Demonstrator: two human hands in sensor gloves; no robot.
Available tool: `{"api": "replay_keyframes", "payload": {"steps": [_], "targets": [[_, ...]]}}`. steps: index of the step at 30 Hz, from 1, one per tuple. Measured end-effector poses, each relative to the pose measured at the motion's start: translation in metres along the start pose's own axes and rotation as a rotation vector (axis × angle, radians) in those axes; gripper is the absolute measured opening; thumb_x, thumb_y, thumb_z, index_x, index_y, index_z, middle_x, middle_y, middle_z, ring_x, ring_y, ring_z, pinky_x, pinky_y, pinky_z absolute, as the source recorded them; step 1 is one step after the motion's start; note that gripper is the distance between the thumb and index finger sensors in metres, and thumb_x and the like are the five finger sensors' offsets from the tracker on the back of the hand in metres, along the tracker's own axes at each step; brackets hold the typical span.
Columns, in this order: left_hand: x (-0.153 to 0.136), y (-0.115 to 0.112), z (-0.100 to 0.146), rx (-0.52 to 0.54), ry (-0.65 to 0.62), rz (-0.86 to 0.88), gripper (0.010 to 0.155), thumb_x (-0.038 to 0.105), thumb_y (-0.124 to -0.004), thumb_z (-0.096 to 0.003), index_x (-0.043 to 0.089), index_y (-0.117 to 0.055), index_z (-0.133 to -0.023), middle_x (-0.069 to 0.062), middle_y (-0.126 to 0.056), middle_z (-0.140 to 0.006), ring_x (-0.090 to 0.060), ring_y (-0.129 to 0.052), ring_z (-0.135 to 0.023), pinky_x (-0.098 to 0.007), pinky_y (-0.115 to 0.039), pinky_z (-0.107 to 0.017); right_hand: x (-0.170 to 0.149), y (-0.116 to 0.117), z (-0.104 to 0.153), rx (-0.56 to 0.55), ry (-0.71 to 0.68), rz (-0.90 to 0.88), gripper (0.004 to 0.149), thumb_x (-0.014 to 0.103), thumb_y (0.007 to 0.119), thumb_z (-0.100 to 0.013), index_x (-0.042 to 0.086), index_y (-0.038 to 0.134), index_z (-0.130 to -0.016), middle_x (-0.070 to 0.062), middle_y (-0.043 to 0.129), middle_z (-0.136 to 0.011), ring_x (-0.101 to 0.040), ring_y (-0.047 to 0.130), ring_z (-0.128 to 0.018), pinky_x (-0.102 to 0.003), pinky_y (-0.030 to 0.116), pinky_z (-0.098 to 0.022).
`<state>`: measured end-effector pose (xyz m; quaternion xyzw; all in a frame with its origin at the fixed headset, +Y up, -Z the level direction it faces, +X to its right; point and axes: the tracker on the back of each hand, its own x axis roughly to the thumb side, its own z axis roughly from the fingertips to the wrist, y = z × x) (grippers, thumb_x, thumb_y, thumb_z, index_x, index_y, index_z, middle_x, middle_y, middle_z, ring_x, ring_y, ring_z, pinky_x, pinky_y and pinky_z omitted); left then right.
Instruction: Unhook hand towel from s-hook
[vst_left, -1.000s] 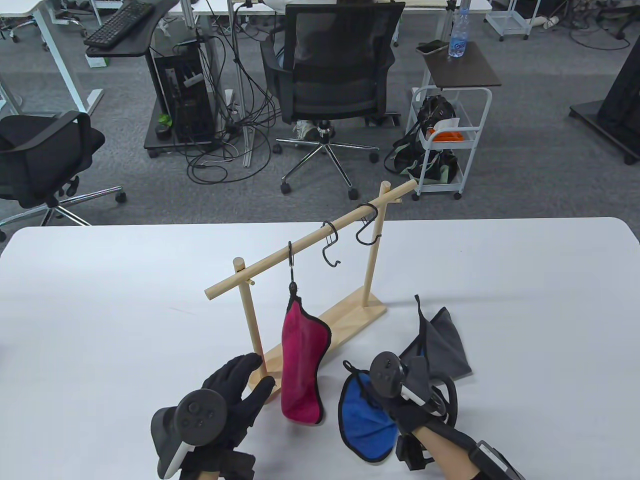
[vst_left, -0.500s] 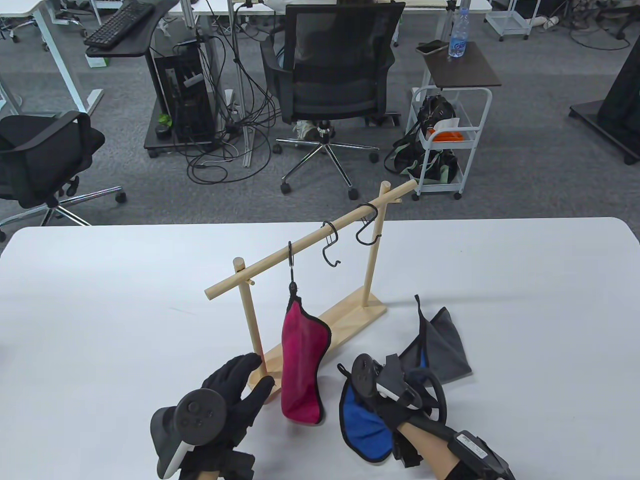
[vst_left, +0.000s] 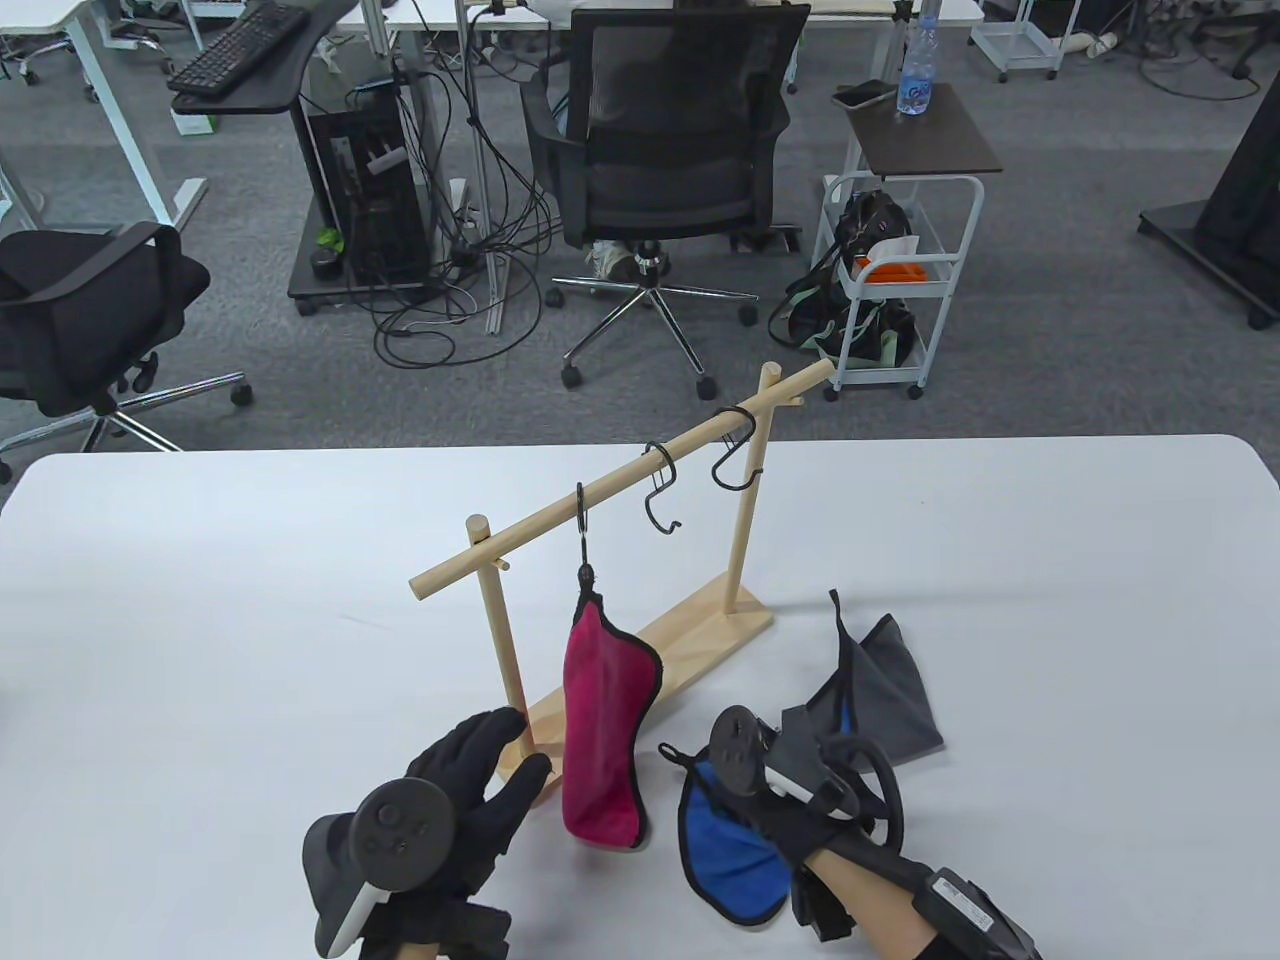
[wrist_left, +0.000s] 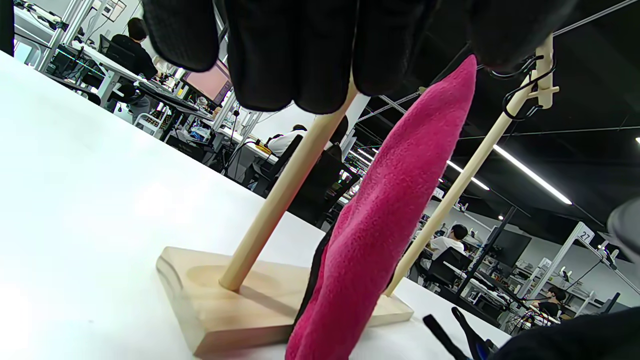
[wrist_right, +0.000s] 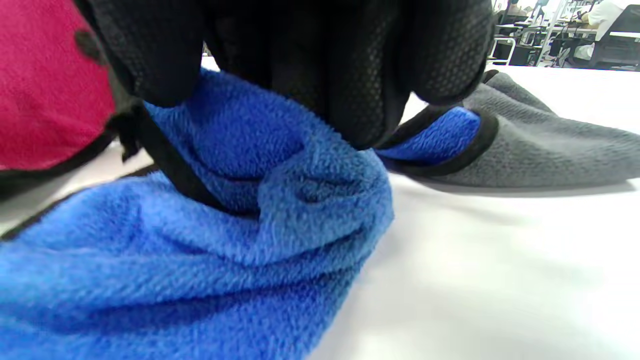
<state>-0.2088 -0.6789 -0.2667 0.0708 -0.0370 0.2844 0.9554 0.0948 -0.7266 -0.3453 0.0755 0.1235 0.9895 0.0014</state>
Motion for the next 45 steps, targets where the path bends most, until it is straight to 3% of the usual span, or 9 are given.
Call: {"api": "replay_keyframes", "payload": {"steps": [9,18,34,45], "targets": [[0.003,-0.004,0.000,-0.014,-0.016,-0.015,0.063,0.063,-0.065,-0.0592,0.027,-0.068,-0.111,-0.011,-0.076,-0.113,-0.043,-0.079,-0.103,-0.065,-0.060,-0.076,-0.012,-0.027,0.028,-0.136,-0.015,-0.106,0.057,0.050,0.076,-0.061,0.018,0.069,-0.107,-0.015,0.086,-0.092,-0.038,0.088,-0.080,-0.055,0.067,-0.068],[0.006,-0.012,-0.001,-0.042,-0.024,-0.048,0.063,0.064,-0.065,-0.0586,0.028,-0.068,-0.110,-0.012,-0.076,-0.113,-0.044,-0.078,-0.102,-0.066,-0.060,-0.075,-0.026,-0.039,0.052,-0.246,-0.022,-0.199,0.061,0.052,0.076,-0.060,0.018,0.067,-0.109,-0.017,0.083,-0.098,-0.040,0.085,-0.085,-0.058,0.065,-0.070],[0.007,-0.022,-0.006,-0.080,-0.015,-0.074,0.064,0.064,-0.066,-0.0586,0.028,-0.066,-0.111,-0.011,-0.076,-0.113,-0.044,-0.078,-0.102,-0.064,-0.061,-0.076,-0.043,-0.035,0.067,-0.385,-0.013,-0.309,0.063,0.054,0.077,-0.059,0.019,0.065,-0.110,-0.018,0.078,-0.104,-0.042,0.081,-0.090,-0.060,0.062,-0.072],[0.027,-0.009,-0.013,0.024,-0.056,-0.049,0.066,0.064,-0.067,-0.0583,0.027,-0.062,-0.113,-0.011,-0.075,-0.114,-0.043,-0.080,-0.102,-0.064,-0.067,-0.072,-0.040,-0.032,0.068,-0.401,-0.031,-0.331,0.063,0.053,0.077,-0.059,0.019,0.065,-0.110,-0.018,0.078,-0.104,-0.041,0.081,-0.091,-0.059,0.062,-0.072]]}}
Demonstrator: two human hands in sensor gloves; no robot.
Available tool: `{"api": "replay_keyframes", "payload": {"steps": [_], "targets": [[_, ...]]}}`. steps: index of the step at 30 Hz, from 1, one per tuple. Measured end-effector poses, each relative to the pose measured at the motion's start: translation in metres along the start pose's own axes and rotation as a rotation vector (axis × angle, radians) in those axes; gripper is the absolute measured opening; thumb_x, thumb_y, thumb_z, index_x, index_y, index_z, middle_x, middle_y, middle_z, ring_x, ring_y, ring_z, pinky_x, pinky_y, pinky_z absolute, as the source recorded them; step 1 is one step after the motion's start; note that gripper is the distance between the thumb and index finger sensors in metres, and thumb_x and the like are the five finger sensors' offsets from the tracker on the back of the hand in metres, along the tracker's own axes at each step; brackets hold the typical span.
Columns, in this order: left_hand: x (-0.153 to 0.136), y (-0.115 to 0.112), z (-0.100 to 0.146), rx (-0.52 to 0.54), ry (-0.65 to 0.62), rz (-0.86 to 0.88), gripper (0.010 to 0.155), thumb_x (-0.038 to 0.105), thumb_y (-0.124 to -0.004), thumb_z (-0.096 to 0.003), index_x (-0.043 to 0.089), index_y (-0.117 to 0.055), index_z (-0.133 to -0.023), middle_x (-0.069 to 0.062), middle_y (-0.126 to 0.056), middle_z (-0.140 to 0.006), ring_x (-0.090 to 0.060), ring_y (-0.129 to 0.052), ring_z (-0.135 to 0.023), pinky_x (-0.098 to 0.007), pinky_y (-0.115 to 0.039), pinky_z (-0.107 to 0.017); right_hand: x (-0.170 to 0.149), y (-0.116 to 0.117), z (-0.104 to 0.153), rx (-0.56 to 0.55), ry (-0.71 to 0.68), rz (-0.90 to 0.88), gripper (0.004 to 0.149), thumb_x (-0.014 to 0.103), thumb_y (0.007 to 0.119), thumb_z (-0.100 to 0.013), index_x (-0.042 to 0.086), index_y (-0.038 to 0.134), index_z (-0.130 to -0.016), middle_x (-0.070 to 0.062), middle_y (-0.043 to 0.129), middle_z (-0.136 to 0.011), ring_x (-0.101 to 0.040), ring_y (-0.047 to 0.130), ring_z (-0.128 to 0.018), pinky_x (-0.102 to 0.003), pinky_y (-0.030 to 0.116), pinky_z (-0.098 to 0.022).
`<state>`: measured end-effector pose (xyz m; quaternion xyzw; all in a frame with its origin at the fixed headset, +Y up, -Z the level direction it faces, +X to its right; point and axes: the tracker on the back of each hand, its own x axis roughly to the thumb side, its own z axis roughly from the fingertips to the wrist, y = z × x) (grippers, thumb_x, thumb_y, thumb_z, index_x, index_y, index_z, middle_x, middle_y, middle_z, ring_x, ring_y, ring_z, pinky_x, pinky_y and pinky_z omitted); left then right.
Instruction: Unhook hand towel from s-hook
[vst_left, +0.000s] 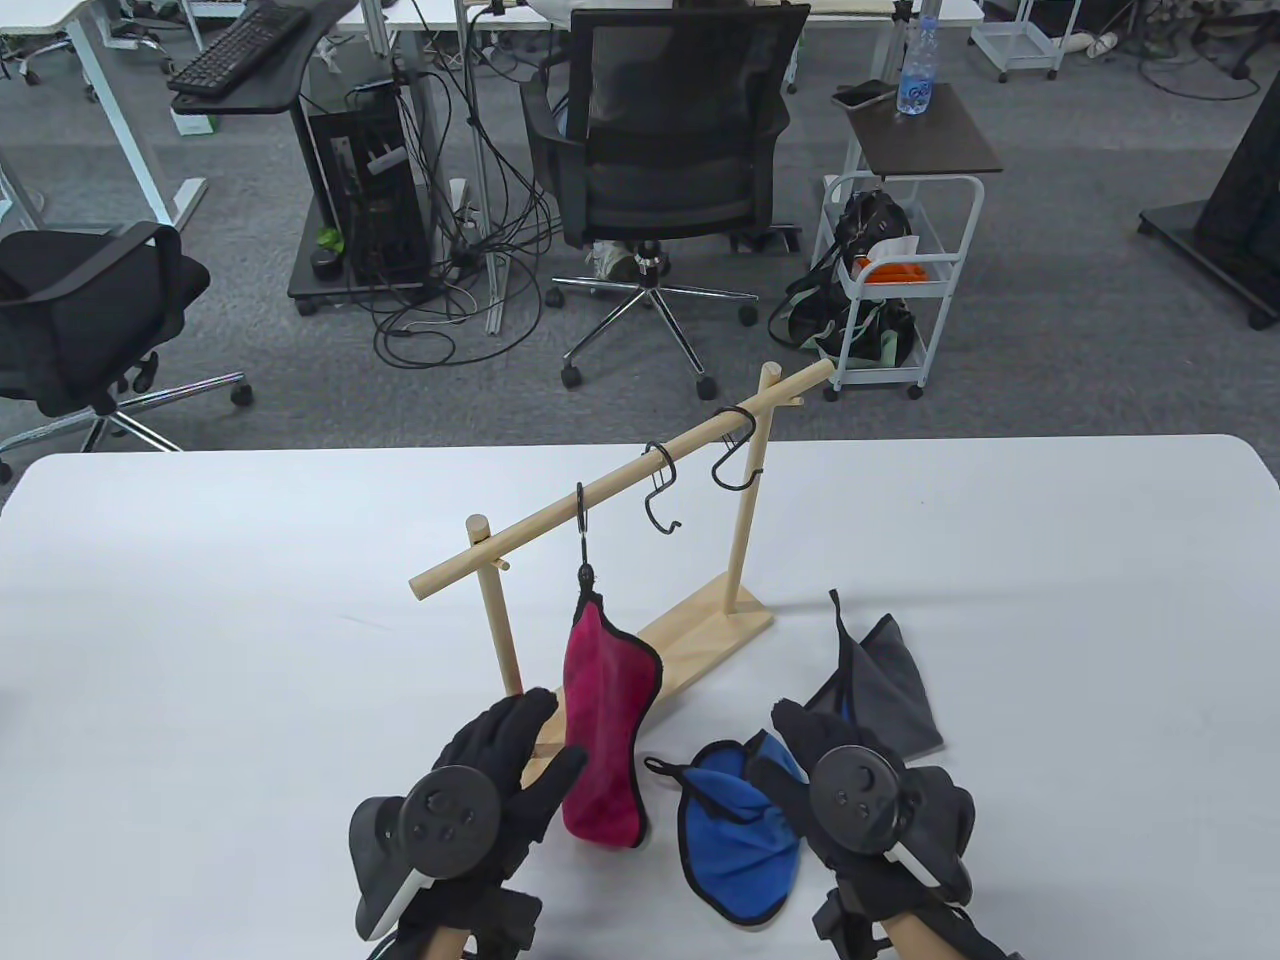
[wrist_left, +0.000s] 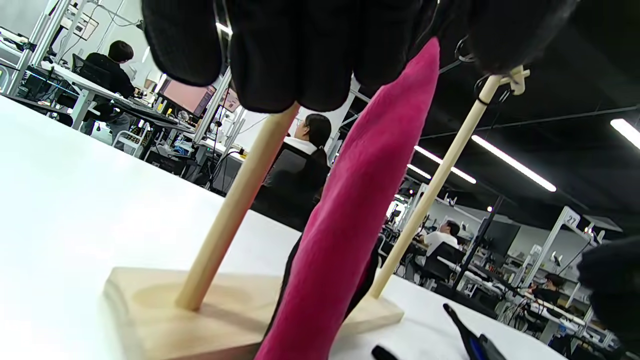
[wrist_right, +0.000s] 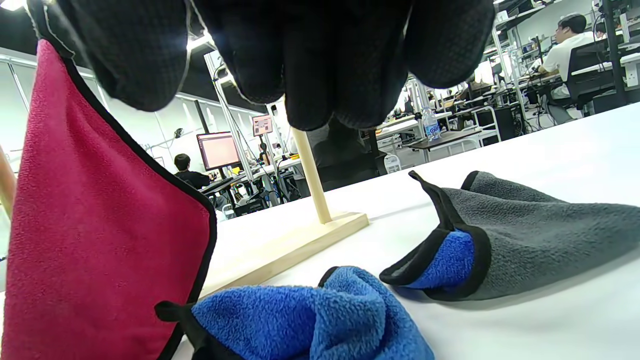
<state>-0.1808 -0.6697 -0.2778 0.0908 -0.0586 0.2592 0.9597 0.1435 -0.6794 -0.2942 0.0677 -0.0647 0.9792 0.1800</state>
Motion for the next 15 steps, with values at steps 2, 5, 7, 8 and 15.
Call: {"api": "replay_keyframes", "payload": {"steps": [2,5,7,8,15], "targets": [[0.007,0.000,-0.002,-0.005,-0.008,0.013,0.068,0.064,-0.067,-0.0582,0.027,-0.061,-0.114,-0.012,-0.075,-0.114,-0.043,-0.080,-0.101,-0.063,-0.069,-0.071,0.000,0.000,0.000,0.001,-0.005,-0.005,0.063,0.053,0.077,-0.059,0.019,0.065,-0.110,-0.018,0.078,-0.104,-0.041,0.081,-0.090,-0.059,0.062,-0.072],[0.019,-0.001,-0.006,0.012,-0.018,0.001,0.070,0.064,-0.068,-0.0581,0.025,-0.058,-0.115,-0.012,-0.074,-0.114,-0.043,-0.082,-0.100,-0.061,-0.072,-0.070,-0.001,0.000,0.001,-0.001,-0.008,-0.009,0.063,0.053,0.077,-0.059,0.019,0.065,-0.110,-0.018,0.078,-0.104,-0.041,0.081,-0.091,-0.059,0.063,-0.072],[0.026,-0.003,-0.008,0.028,-0.005,0.024,0.074,0.065,-0.068,-0.0578,0.022,-0.053,-0.117,-0.013,-0.073,-0.114,-0.043,-0.083,-0.099,-0.060,-0.073,-0.069,-0.002,-0.001,0.002,-0.003,-0.008,-0.023,0.063,0.053,0.077,-0.059,0.019,0.065,-0.110,-0.018,0.078,-0.104,-0.041,0.081,-0.091,-0.059,0.063,-0.072],[0.029,-0.005,-0.010,0.039,0.005,0.038,0.076,0.064,-0.068,-0.0583,0.021,-0.050,-0.118,-0.013,-0.071,-0.115,-0.042,-0.083,-0.099,-0.059,-0.074,-0.069,-0.002,-0.001,0.002,-0.003,-0.009,-0.025,0.062,0.053,0.077,-0.059,0.019,0.065,-0.110,-0.018,0.078,-0.104,-0.042,0.081,-0.090,-0.059,0.063,-0.072],[0.051,-0.010,-0.025,0.122,0.050,0.032,0.086,0.064,-0.067,-0.0585,0.015,-0.035,-0.121,-0.019,-0.057,-0.121,-0.047,-0.074,-0.104,-0.061,-0.070,-0.071,-0.004,-0.003,0.003,-0.006,-0.021,-0.046,0.062,0.053,0.077,-0.059,0.019,0.065,-0.110,-0.018,0.078,-0.104,-0.042,0.081,-0.091,-0.059,0.063,-0.072]]}}
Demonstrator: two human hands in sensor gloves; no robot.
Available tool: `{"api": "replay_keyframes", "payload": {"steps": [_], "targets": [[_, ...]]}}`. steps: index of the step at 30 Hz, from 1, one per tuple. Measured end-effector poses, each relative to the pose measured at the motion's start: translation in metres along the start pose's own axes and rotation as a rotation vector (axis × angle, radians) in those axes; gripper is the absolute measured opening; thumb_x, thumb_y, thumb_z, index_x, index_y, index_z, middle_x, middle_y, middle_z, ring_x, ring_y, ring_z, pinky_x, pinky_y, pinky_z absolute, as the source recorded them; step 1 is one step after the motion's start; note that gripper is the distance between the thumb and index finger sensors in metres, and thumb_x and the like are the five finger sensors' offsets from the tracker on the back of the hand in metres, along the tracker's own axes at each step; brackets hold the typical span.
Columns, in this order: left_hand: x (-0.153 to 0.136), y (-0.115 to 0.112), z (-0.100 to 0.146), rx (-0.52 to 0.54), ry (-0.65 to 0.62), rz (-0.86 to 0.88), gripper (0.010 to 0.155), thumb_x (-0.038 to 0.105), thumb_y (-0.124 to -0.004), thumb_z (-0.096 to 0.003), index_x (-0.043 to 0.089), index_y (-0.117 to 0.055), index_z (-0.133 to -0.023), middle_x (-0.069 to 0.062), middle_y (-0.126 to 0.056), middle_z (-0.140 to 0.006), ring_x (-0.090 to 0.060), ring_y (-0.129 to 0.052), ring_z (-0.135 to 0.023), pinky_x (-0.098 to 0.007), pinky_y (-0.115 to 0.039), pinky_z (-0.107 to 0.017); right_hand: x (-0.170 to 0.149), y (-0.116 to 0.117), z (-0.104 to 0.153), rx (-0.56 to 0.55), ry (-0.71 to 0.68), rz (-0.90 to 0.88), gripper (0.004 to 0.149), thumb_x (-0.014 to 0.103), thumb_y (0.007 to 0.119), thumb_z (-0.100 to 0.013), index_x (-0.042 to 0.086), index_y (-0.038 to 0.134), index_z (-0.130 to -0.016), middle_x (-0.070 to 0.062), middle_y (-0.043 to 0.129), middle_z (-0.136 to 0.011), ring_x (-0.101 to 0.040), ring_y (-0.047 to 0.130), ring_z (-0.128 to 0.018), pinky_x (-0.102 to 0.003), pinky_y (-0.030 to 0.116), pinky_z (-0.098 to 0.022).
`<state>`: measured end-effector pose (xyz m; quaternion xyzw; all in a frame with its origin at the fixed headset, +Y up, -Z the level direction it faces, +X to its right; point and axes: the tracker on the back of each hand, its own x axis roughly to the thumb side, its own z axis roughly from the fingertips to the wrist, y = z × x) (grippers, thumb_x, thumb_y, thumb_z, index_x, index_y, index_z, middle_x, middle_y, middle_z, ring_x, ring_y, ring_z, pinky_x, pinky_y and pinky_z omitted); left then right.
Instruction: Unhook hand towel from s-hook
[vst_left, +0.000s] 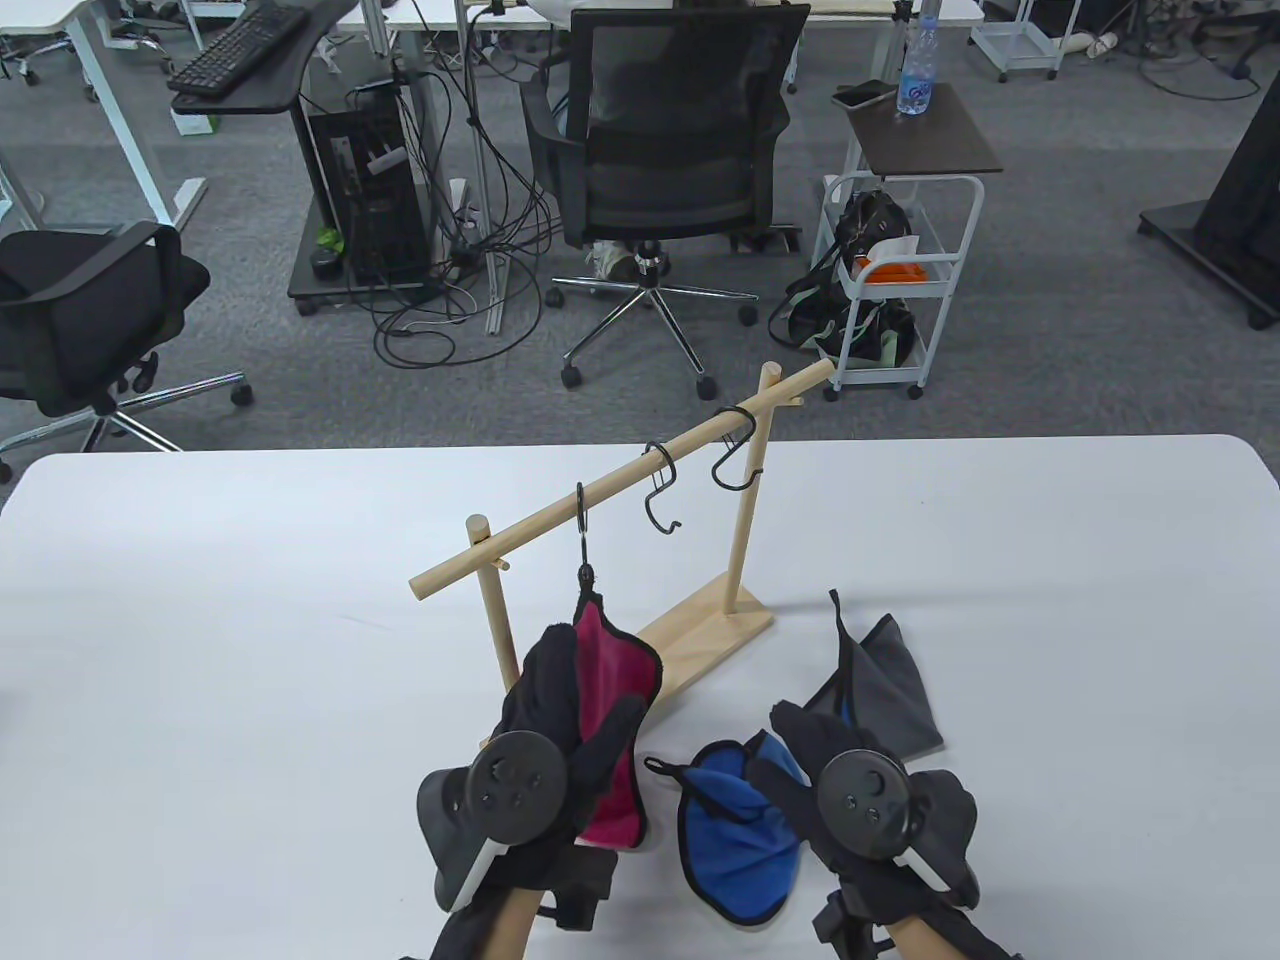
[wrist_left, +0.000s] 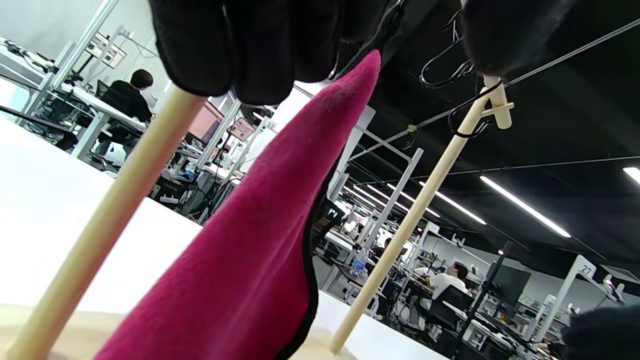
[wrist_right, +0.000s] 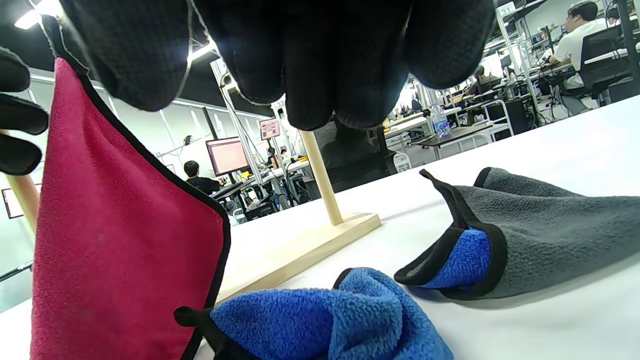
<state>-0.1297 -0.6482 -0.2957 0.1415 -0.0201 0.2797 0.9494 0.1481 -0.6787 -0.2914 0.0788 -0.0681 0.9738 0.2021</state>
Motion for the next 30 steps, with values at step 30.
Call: {"api": "replay_keyframes", "payload": {"steps": [30], "targets": [[0.003,-0.007,-0.036,0.018,0.173,-0.052,0.047,0.036,-0.069,-0.0645,0.020,-0.067,-0.109,-0.011,-0.091,-0.095,-0.028,-0.103,-0.073,-0.040,-0.088,-0.053,-0.007,-0.009,0.004,-0.020,0.006,-0.068,0.060,0.052,0.076,-0.060,0.019,0.066,-0.109,-0.018,0.078,-0.103,-0.041,0.081,-0.090,-0.059,0.063,-0.072]]}}
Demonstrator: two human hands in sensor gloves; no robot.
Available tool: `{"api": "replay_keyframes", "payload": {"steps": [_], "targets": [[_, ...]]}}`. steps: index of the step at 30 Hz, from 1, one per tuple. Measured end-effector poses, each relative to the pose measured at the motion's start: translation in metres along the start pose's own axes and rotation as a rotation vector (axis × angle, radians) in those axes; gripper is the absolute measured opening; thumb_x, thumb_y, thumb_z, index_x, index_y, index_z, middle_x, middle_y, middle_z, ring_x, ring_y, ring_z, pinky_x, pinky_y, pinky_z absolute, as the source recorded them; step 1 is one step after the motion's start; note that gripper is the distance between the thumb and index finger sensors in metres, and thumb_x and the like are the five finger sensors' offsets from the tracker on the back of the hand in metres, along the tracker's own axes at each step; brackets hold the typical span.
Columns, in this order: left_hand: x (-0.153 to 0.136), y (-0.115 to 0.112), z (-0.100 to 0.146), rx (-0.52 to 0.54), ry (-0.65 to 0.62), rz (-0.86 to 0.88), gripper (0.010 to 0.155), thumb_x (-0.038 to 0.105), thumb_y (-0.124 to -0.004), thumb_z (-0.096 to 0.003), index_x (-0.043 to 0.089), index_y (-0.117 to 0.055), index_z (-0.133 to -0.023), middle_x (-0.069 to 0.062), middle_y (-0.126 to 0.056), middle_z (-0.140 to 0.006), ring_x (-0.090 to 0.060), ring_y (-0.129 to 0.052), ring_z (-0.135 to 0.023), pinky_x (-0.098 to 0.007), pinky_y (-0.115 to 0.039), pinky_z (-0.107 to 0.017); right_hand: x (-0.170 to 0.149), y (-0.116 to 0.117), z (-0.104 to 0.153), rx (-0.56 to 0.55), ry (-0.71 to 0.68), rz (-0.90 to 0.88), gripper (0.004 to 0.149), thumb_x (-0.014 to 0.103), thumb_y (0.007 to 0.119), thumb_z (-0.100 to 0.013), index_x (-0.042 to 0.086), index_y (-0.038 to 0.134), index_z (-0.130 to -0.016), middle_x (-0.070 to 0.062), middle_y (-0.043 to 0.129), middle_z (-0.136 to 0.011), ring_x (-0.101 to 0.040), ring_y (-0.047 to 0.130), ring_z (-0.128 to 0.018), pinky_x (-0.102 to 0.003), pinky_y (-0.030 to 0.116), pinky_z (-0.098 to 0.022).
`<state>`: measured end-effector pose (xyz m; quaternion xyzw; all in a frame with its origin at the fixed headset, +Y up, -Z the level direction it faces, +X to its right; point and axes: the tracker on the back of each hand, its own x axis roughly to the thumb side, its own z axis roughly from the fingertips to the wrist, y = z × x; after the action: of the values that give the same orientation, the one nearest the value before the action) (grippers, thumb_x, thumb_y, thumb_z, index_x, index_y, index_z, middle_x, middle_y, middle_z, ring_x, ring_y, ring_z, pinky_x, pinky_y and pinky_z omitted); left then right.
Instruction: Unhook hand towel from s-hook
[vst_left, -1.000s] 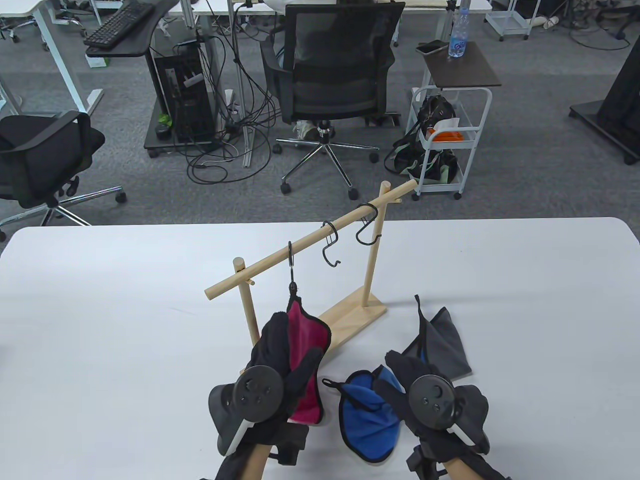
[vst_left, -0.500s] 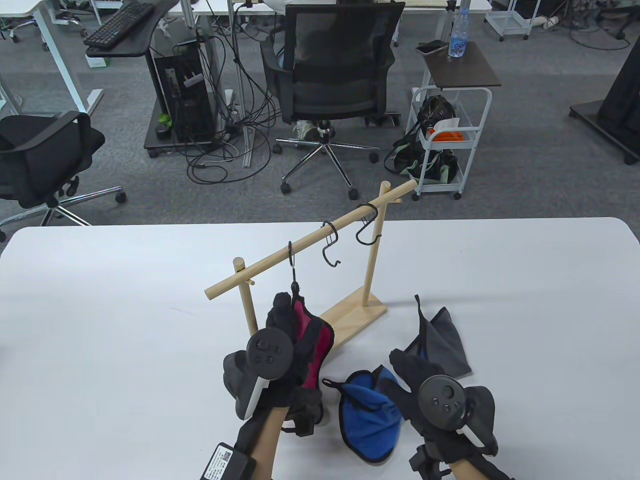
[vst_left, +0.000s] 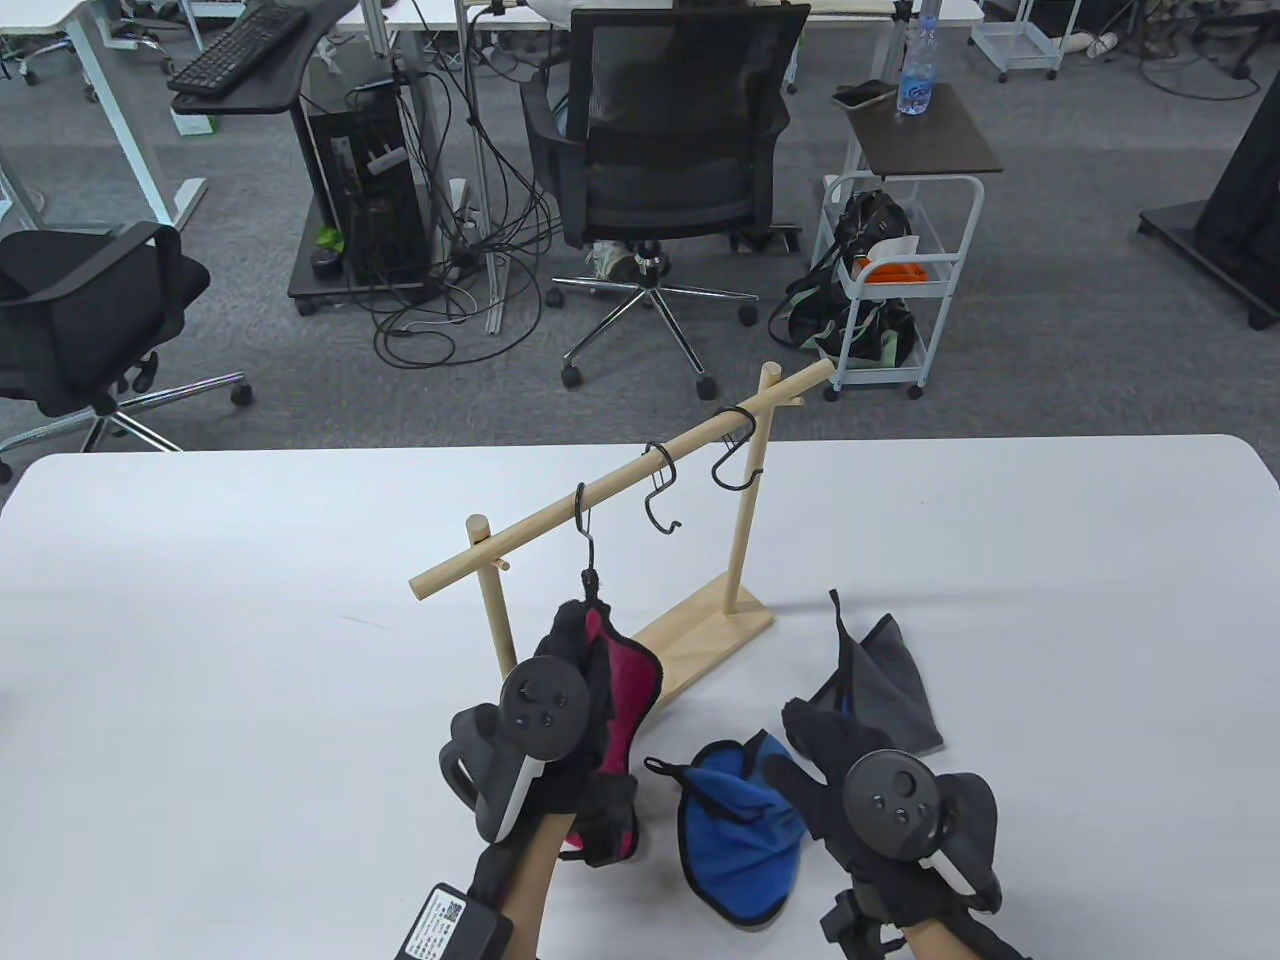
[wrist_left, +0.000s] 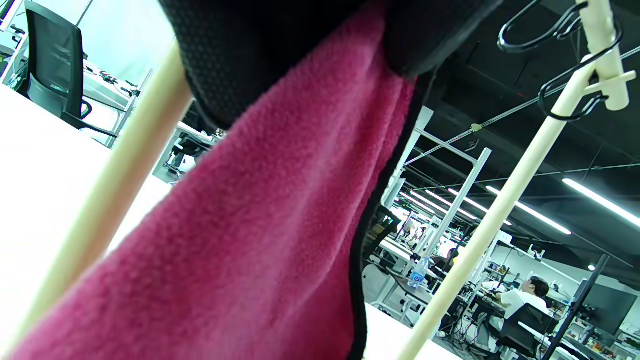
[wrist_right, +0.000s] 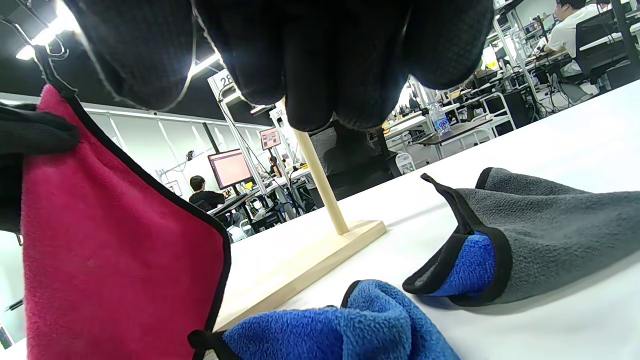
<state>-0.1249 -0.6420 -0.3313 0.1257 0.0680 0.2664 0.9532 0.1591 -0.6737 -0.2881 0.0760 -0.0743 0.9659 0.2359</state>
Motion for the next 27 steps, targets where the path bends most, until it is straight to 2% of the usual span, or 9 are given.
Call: {"api": "replay_keyframes", "payload": {"steps": [13,18,20,27], "targets": [[0.003,0.025,0.015,0.024,-0.052,0.007,0.047,0.037,-0.069,-0.0650,0.020,-0.067,-0.109,-0.010,-0.091,-0.096,-0.028,-0.102,-0.074,-0.040,-0.088,-0.054,0.001,0.000,0.001,0.003,-0.005,0.007,0.060,0.051,0.076,-0.060,0.019,0.067,-0.109,-0.018,0.078,-0.103,-0.041,0.081,-0.090,-0.059,0.063,-0.072],[0.002,0.035,0.021,0.031,-0.067,0.018,0.048,0.040,-0.068,-0.0634,0.022,-0.068,-0.108,-0.011,-0.091,-0.095,-0.030,-0.102,-0.073,-0.043,-0.086,-0.053,0.001,0.000,0.001,-0.004,-0.006,0.006,0.060,0.051,0.076,-0.060,0.019,0.067,-0.109,-0.018,0.079,-0.103,-0.042,0.082,-0.090,-0.059,0.063,-0.071],[0.002,0.040,0.024,0.043,-0.076,0.012,0.047,0.038,-0.070,-0.0643,0.021,-0.068,-0.108,-0.011,-0.091,-0.095,-0.029,-0.103,-0.073,-0.041,-0.087,-0.054,0.001,0.000,0.001,-0.003,-0.006,0.006,0.060,0.051,0.076,-0.060,0.019,0.067,-0.109,-0.018,0.079,-0.103,-0.041,0.082,-0.090,-0.059,0.063,-0.071],[-0.010,0.054,0.038,0.063,-0.082,0.007,0.047,0.039,-0.071,-0.0641,0.021,-0.069,-0.108,-0.010,-0.092,-0.095,-0.028,-0.103,-0.073,-0.041,-0.087,-0.054,0.003,0.001,0.002,0.005,-0.010,0.014,0.060,0.051,0.076,-0.060,0.019,0.067,-0.109,-0.018,0.079,-0.103,-0.041,0.082,-0.089,-0.059,0.063,-0.071]]}}
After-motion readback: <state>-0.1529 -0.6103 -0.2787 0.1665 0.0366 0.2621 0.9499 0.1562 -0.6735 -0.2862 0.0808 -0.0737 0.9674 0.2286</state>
